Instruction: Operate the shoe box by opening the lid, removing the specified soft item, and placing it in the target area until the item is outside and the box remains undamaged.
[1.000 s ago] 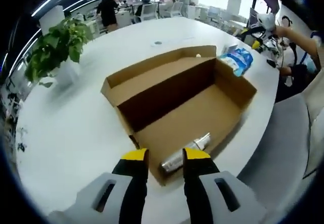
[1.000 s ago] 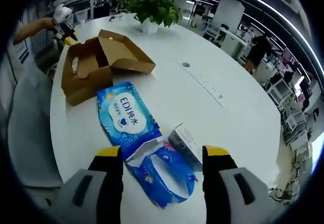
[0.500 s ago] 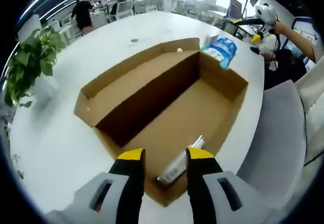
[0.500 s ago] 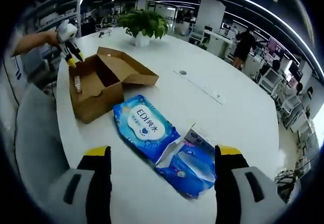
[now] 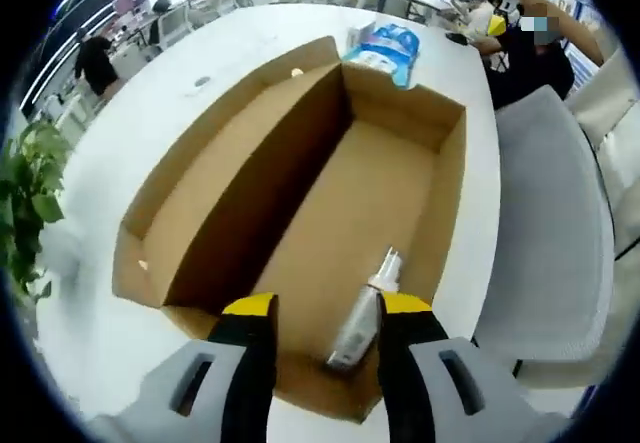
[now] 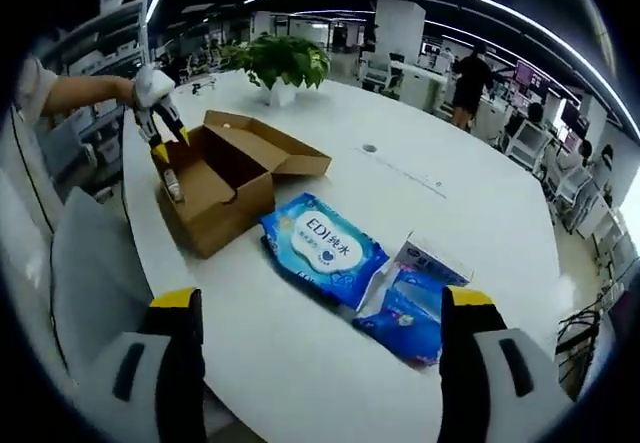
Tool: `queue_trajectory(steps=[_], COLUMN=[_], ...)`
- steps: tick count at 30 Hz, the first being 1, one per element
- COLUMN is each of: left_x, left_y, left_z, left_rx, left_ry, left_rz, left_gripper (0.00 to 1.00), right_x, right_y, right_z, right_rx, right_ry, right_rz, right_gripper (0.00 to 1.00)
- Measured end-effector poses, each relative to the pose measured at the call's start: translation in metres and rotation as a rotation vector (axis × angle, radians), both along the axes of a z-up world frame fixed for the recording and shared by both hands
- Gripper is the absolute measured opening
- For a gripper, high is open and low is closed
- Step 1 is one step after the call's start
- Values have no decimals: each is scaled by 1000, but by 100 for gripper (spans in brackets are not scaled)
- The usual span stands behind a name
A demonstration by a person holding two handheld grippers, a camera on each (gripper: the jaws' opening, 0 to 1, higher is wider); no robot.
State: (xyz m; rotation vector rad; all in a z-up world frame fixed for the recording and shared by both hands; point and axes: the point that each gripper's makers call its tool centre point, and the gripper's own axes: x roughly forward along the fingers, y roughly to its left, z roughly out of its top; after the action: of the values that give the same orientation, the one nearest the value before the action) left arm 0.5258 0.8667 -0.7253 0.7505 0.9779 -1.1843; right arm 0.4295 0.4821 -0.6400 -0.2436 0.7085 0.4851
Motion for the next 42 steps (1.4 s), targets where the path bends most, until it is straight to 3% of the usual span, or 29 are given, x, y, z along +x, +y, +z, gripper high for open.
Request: queue_trajectory(steps=[7,16,19,27,34,42], left_x=[-1,-8,-14,-14,-11,-10], left_y=[-1,-3,-3,-7,-3,-3], left_z=[-16,-26,-31,-40,-53,-60], left_rx=[62,119,131,150,203,205], left_ry=[44,124,171,202,185,181], left_rz=[-199,-355,-384,-451,-523,-522], left_gripper=[42,49,51,54,58,58], right_x=[-19,-39,-41,-47,-48,-49], right_y=[9,12,13,9,7,10], right_z=[0,-9,-7,-7,-6,-8], right_rx=[28,23,28,28,38,43], right_ry=[3,30,31,30,30,33], right_rz=[-30,-64,-74,-124,-151,-156], right_gripper=[95,95,95,96,96,95])
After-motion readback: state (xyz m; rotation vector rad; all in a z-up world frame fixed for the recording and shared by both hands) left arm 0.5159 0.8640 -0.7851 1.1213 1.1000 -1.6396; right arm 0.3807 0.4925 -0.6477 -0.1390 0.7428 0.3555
